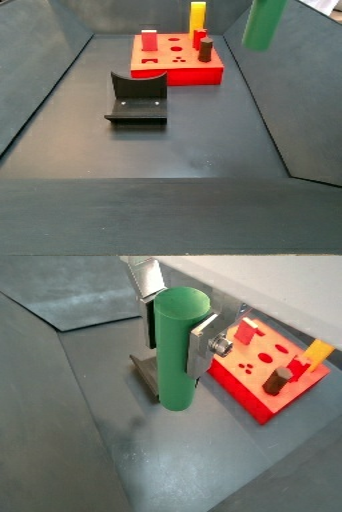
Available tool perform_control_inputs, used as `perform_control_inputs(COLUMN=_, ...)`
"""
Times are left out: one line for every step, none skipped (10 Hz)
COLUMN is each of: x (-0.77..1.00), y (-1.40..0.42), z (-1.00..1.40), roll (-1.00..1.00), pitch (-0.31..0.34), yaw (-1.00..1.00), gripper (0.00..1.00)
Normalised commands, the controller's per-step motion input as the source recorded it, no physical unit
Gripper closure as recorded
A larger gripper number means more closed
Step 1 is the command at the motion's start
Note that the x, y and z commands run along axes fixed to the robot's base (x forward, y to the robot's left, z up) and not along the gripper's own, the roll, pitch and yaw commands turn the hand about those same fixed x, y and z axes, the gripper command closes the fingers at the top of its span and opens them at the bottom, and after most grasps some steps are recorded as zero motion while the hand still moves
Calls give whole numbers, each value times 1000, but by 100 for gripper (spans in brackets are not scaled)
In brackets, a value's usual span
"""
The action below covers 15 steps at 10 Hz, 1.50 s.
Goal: Pick up the round object. Move up. Move to above the board. Insert the round object.
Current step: Move to above the board.
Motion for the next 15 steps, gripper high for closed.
perform_control_inputs(x=-13, y=-3, z=1000, roll=41, pitch=95, yaw=2, gripper=100)
perform_control_inputs(x=-9, y=-3, z=1000, roll=39, pitch=97, yaw=2, gripper=100)
perform_control_inputs(x=-5, y=-3, z=983, roll=45, pitch=101, yaw=2, gripper=100)
perform_control_inputs(x=-3, y=-4, z=781, roll=51, pitch=102, yaw=3, gripper=100)
perform_control_inputs(x=-3, y=-4, z=683, roll=54, pitch=102, yaw=4, gripper=100)
perform_control_inputs(x=-4, y=-7, z=490, roll=64, pitch=102, yaw=6, gripper=100)
perform_control_inputs(x=-4, y=-10, z=393, roll=66, pitch=101, yaw=7, gripper=100)
perform_control_inputs(x=127, y=-1000, z=-83, roll=523, pitch=190, yaw=-1000, gripper=100)
perform_control_inputs(x=130, y=-1000, z=-109, roll=554, pitch=172, yaw=-1000, gripper=100)
perform_control_inputs(x=126, y=-1000, z=-105, roll=488, pitch=84, yaw=-815, gripper=100)
perform_control_inputs(x=117, y=-1000, z=-107, roll=247, pitch=-20, yaw=-469, gripper=100)
perform_control_inputs(x=117, y=-1000, z=-109, roll=161, pitch=-43, yaw=-285, gripper=100)
perform_control_inputs(x=116, y=-1000, z=-107, roll=113, pitch=-31, yaw=-145, gripper=100)
perform_control_inputs(x=116, y=-1000, z=-108, roll=74, pitch=-26, yaw=-74, gripper=100)
perform_control_inputs(x=115, y=-1000, z=-108, roll=37, pitch=-25, yaw=-39, gripper=100)
